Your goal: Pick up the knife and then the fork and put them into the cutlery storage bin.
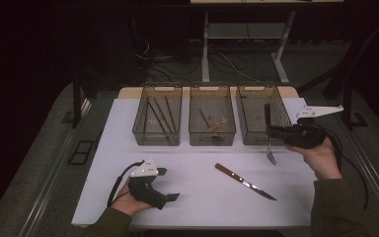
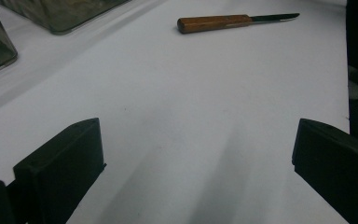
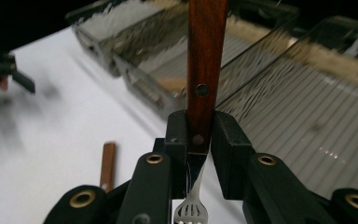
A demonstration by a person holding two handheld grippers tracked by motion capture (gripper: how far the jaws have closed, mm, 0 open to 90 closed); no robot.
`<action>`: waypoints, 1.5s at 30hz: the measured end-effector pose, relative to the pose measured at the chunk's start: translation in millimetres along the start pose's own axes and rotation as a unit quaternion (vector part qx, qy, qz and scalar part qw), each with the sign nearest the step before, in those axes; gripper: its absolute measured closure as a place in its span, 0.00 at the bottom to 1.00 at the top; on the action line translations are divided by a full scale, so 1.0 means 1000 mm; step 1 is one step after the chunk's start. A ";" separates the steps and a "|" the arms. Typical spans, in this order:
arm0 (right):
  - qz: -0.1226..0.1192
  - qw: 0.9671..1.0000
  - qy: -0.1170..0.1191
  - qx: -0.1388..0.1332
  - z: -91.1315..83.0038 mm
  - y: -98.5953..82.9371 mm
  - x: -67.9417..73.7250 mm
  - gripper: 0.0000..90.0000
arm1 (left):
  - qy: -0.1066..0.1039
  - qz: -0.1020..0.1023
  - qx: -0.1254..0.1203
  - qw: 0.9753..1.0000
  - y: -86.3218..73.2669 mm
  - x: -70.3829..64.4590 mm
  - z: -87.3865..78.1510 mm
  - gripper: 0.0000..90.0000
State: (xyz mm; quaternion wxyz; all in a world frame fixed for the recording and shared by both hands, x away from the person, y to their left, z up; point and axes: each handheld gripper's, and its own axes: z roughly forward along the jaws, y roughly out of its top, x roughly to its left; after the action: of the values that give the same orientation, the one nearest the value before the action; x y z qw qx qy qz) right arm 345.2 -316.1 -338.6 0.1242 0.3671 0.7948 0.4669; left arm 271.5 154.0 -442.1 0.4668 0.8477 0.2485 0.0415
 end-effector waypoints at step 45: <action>0.052 0.989 -0.140 0.020 0.025 0.041 -0.090 0.85 | 0.000 -0.007 -0.031 1.000 0.000 0.005 -0.003 0.00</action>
State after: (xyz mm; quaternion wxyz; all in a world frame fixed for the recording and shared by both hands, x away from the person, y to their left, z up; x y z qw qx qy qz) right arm 441.3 -350.7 -330.6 0.2021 0.4723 0.7585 0.4010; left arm 274.8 159.0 -441.1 0.4929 0.8312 0.2532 0.0452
